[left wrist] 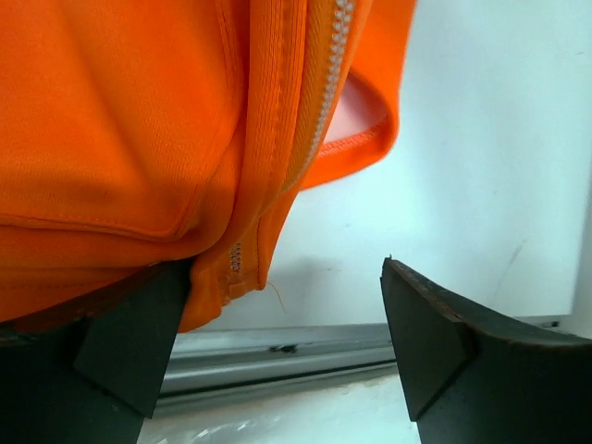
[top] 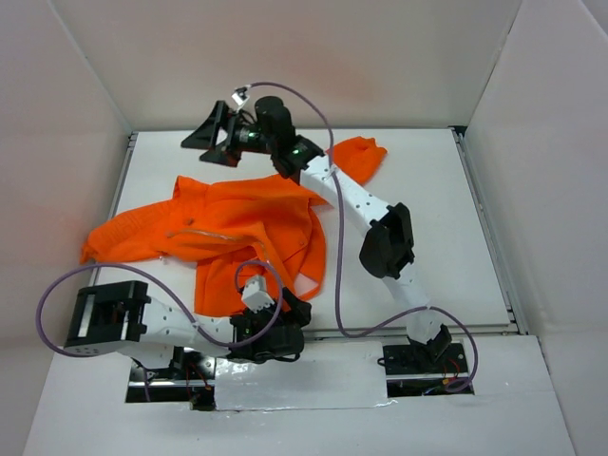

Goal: Zip up the jacket

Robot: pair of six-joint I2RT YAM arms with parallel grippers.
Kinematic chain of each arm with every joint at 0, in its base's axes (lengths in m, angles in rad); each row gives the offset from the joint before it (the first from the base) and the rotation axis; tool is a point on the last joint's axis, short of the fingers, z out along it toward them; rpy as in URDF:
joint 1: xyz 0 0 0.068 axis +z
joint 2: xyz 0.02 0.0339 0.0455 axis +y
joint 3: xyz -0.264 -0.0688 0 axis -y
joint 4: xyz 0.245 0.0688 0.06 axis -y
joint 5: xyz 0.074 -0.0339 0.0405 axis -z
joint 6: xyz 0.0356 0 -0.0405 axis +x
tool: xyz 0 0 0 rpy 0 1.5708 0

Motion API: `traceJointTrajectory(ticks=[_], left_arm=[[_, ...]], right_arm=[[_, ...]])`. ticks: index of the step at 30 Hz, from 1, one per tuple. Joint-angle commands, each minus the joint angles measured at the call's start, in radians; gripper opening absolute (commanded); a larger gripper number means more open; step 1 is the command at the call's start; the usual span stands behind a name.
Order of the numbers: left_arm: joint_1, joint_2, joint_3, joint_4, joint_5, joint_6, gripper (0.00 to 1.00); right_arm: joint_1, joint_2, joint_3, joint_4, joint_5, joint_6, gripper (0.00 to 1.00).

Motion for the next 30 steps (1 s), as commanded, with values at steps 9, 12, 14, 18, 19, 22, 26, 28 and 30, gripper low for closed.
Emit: traceJointTrajectory(ticks=[9, 12, 14, 18, 19, 22, 26, 28, 30], left_arm=[[0.015, -0.359, 0.116, -0.831, 0.03, -0.155, 0.99], [0.036, -0.538, 0.123, -0.922, 0.019, -0.165, 0.99], [0.04, -0.625, 0.122, -0.914, 0.011, -0.099, 0.99], [0.043, -0.748, 0.136, -1.006, -0.01, -0.085, 0.99], [0.043, -0.751, 0.143, -1.022, -0.035, -0.062, 0.99], [0.056, -0.719, 0.211, -1.133, -0.065, -0.081, 0.99], [0.056, -0.705, 0.284, -1.241, -0.122, -0.091, 0.99], [0.059, -0.723, 0.314, -1.206, -0.145, 0.009, 0.99], [0.078, -0.729, 0.349, -1.146, -0.168, 0.145, 0.99]], right_arm=[[-0.119, -0.347, -0.191, -0.249, 0.41, -0.379, 1.0], [-0.136, -0.398, -0.452, -0.196, 0.441, -0.453, 1.0], [-0.145, -0.358, -0.543, -0.182, 0.39, -0.56, 1.0], [-0.145, -0.223, -0.52, -0.296, 0.406, -0.648, 0.99], [-0.148, -0.197, -0.522, -0.318, 0.42, -0.647, 0.98], [-0.148, -0.229, -0.653, -0.228, 0.39, -0.633, 0.92], [-0.153, -0.235, -0.689, -0.267, 0.451, -0.561, 0.84], [-0.167, -0.285, -0.747, -0.272, 0.494, -0.529, 0.84], [-0.174, -0.365, -0.834, -0.196, 0.565, -0.49, 0.83]])
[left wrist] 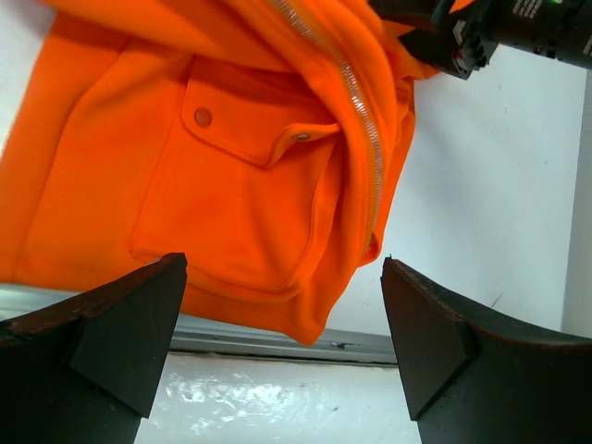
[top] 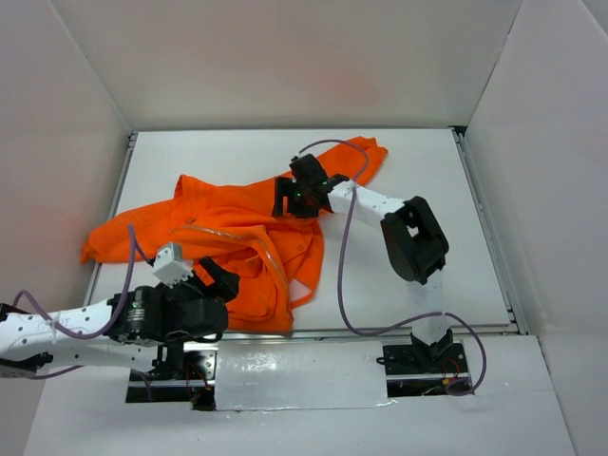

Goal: Zip up the jacket

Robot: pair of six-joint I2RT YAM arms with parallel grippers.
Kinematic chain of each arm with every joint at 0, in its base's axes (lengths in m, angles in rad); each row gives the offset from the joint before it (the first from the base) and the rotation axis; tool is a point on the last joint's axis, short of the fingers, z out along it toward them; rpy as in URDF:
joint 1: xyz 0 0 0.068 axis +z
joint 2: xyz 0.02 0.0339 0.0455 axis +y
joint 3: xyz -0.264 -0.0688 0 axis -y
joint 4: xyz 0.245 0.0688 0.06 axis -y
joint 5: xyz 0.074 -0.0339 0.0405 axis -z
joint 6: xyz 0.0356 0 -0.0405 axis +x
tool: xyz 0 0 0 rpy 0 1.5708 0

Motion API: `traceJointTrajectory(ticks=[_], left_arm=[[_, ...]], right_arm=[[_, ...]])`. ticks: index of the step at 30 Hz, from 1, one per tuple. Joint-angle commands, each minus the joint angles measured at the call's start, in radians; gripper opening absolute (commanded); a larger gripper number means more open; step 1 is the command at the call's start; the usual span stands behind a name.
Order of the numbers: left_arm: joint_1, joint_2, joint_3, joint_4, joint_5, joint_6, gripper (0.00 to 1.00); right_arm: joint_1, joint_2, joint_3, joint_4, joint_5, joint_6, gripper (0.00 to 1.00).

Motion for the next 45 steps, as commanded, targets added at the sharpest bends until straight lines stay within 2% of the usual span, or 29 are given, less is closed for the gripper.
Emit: traceJointTrajectory(ticks=[1, 2, 3, 4, 5, 6, 7, 9, 10, 12, 16, 20, 21, 22, 23, 27, 30, 36, 42, 45], left_arm=[[0.073, -0.009, 0.079, 0.033, -0.089, 0.27, 0.99], [0.115, 0.001, 0.095, 0.028, -0.083, 0.299, 0.99], [0.167, 0.023, 0.122, 0.034, -0.062, 0.404, 0.99], [0.275, 0.029, 0.13, 0.117, -0.042, 0.484, 0.99], [0.336, 0.032, 0.13, 0.177, -0.011, 0.57, 0.99], [0.402, 0.034, 0.124, 0.245, 0.088, 0.73, 1.0], [0.539, 0.034, 0.113, 0.387, 0.156, 0.8, 0.99], [0.682, 0.055, 0.087, 0.49, 0.312, 0.941, 0.99], [0.81, 0.072, 0.087, 0.523, 0.448, 0.966, 0.99], [0.899, 0.133, 0.111, 0.563, 0.53, 1.033, 0.99], [1.02, 0.218, 0.228, 0.508, 0.508, 1.081, 1.0], [1.053, 0.205, 0.386, 0.443, 0.45, 1.115, 0.99], [1.056, 0.199, 0.412, 0.39, 0.431, 1.123, 0.99], [1.056, 0.19, 0.437, 0.365, 0.407, 1.126, 1.0], [1.057, 0.163, 0.469, 0.341, 0.365, 1.133, 0.99], [1.059, 0.045, 0.458, 0.285, 0.339, 1.185, 0.99], [1.057, -0.077, 0.405, 0.284, 0.38, 1.225, 0.99], [1.059, -0.192, 0.418, 0.121, 0.322, 1.242, 0.99], [1.057, -0.236, 0.457, 0.022, 0.305, 1.258, 0.99], [1.057, -0.256, 0.461, 0.028, 0.319, 1.267, 0.99]], right_arm=[[-0.031, -0.225, -0.119, 0.084, 0.117, 0.05, 0.82], [-0.04, -0.252, -0.131, 0.08, 0.141, 0.054, 0.82], [-0.054, -0.267, -0.138, 0.067, 0.131, 0.062, 0.81], [-0.074, -0.28, -0.157, 0.066, 0.106, 0.065, 0.81], [-0.118, -0.269, -0.166, 0.07, 0.023, 0.077, 0.81], [-0.146, -0.248, -0.163, 0.058, -0.037, 0.082, 0.8], [-0.203, -0.173, -0.139, 0.022, -0.106, 0.097, 0.79], [-0.252, -0.113, -0.143, 0.018, -0.263, 0.126, 0.73], [-0.266, -0.117, -0.188, 0.047, -0.274, 0.146, 0.73], [-0.266, -0.203, -0.287, 0.116, -0.215, 0.145, 0.73], [-0.242, -0.571, -0.433, 0.078, -0.051, 0.091, 0.83], [-0.234, -0.977, -0.516, -0.058, 0.075, 0.054, 0.95], [-0.228, -1.149, -0.548, -0.084, 0.083, 0.048, 1.0], [-0.226, -1.229, -0.557, -0.136, 0.08, 0.032, 1.0], [-0.228, -1.375, -0.565, -0.164, 0.091, 0.024, 1.0], [-0.225, -1.598, -0.487, -0.369, 0.224, -0.022, 1.0], [-0.225, -1.67, -0.393, -0.526, 0.296, -0.056, 1.0], [-0.225, -1.742, -0.252, -0.761, 0.31, -0.111, 1.0], [-0.223, -1.798, -0.218, -0.833, 0.361, -0.134, 1.0], [-0.223, -1.797, -0.217, -0.833, 0.368, -0.136, 1.0]])
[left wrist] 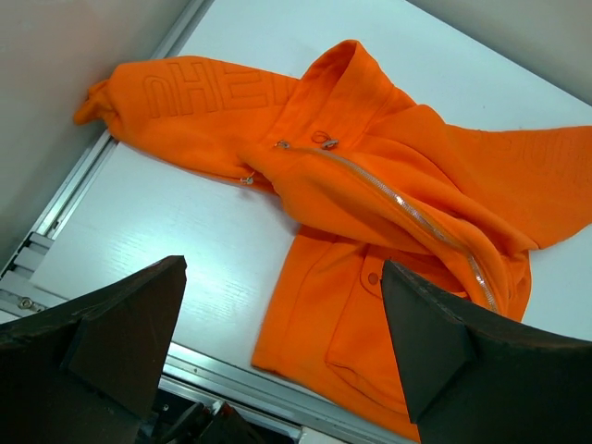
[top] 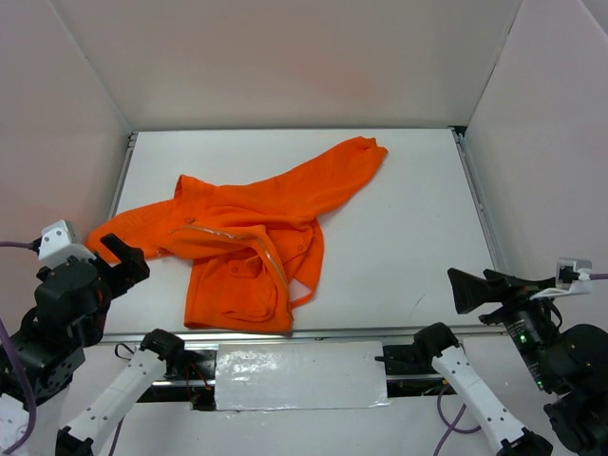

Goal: Zip up the jacket

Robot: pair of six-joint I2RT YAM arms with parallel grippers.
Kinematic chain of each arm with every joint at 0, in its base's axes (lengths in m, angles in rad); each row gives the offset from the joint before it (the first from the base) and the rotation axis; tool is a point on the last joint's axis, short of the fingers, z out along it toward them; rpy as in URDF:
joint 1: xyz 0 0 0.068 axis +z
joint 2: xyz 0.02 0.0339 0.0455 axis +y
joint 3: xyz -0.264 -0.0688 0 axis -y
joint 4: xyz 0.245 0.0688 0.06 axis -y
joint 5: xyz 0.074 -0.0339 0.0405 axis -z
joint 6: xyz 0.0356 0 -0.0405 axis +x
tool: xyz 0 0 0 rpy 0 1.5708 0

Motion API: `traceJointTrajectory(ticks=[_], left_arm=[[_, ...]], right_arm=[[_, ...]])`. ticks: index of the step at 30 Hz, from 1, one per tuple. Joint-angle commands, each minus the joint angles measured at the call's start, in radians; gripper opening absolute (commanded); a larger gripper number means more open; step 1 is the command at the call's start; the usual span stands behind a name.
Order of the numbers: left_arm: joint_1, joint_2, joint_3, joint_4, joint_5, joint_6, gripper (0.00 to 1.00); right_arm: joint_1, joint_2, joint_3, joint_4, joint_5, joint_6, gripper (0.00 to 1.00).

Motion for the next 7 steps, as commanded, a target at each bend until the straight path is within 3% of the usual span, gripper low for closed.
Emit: traceJointTrajectory(ticks=[1, 7], left_arm=[[0.003, -0.02, 0.036, -0.025, -0.02, 0.034, 0.99], [0.003, -0.023, 0.029, -0.023, -0.028, 0.029, 0.99]], right_arm=[[0.002, -0.001, 0.018, -0.043, 0.039, -0.028, 1.0], [0.004, 0.011, 0.028, -0.043, 0.031, -0.022, 1.0]])
